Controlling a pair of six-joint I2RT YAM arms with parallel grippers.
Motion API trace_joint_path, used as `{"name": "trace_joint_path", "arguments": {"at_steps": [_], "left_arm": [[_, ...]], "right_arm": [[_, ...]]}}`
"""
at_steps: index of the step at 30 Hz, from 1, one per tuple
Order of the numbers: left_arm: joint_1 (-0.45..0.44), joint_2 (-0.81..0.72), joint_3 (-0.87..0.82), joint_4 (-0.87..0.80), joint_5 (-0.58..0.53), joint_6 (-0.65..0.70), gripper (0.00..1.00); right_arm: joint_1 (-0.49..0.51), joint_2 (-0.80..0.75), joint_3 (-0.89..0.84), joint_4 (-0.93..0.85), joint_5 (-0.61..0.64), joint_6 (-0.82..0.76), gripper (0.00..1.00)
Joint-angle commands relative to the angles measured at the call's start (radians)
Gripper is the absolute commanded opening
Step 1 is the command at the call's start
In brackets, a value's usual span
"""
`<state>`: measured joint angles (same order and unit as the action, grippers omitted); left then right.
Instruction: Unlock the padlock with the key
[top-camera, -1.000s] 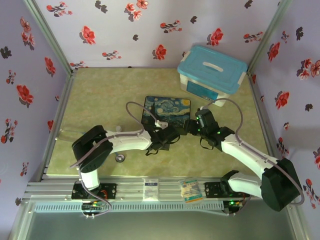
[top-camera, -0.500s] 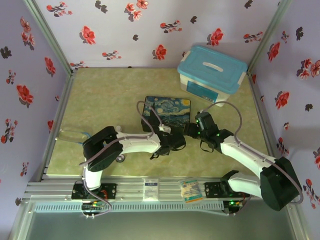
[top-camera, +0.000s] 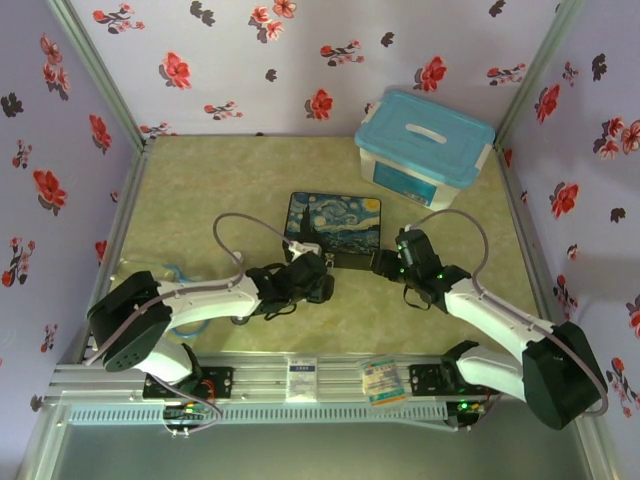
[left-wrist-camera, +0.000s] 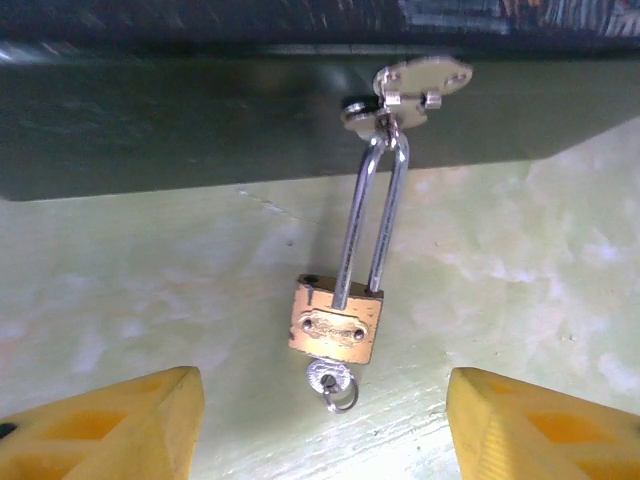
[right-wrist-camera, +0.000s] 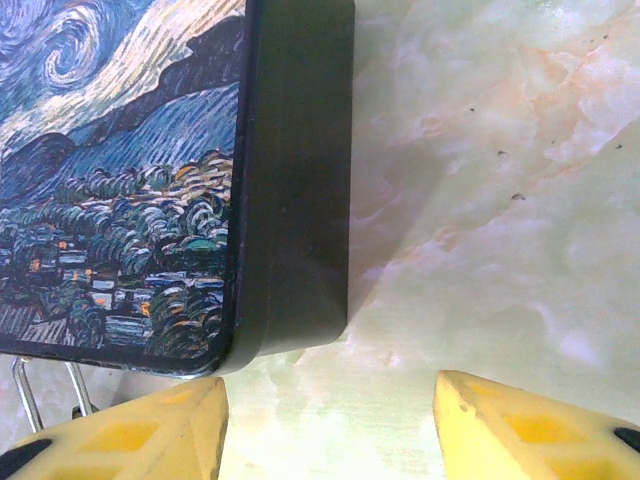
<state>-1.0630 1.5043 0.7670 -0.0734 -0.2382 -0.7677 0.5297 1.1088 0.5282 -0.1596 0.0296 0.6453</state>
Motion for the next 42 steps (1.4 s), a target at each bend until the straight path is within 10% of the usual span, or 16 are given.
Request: {"name": "trace_joint_path", "arguments": {"at_steps": [1,10,22,33,42], "left_arm": [[0.029,0.014,-0.067,0.24,0.139,0.089,0.65],[-0.005,0.201,0.086,0.078,-0.002,0.137,0.59],[-0.108,0.332,0.302,-0.339,-0.23,-0.122,0.47],[-0.088,0.313,0.253,-0.165,-0.16,-0.05,0.22],[-0.053,0.209,0.11,0.115,0.068,-0.055,0.22]], "right_arm": [[-0.007,-0.026,-0.018,0.02,-0.014,-0.014,0.58],[-0.008,-0.061,-0.037,0.003,-0.007,-0.016,0.58],[-0.011,-0.058,-0.06,0.0,-0.008,-0.013,0.58],[-0.013,-0.052,-0.096,0.042,-0.018,-0.004,0.58],[-0.016,-0.067,-0.123,0.054,-0.02,-0.001,0.58]]}}
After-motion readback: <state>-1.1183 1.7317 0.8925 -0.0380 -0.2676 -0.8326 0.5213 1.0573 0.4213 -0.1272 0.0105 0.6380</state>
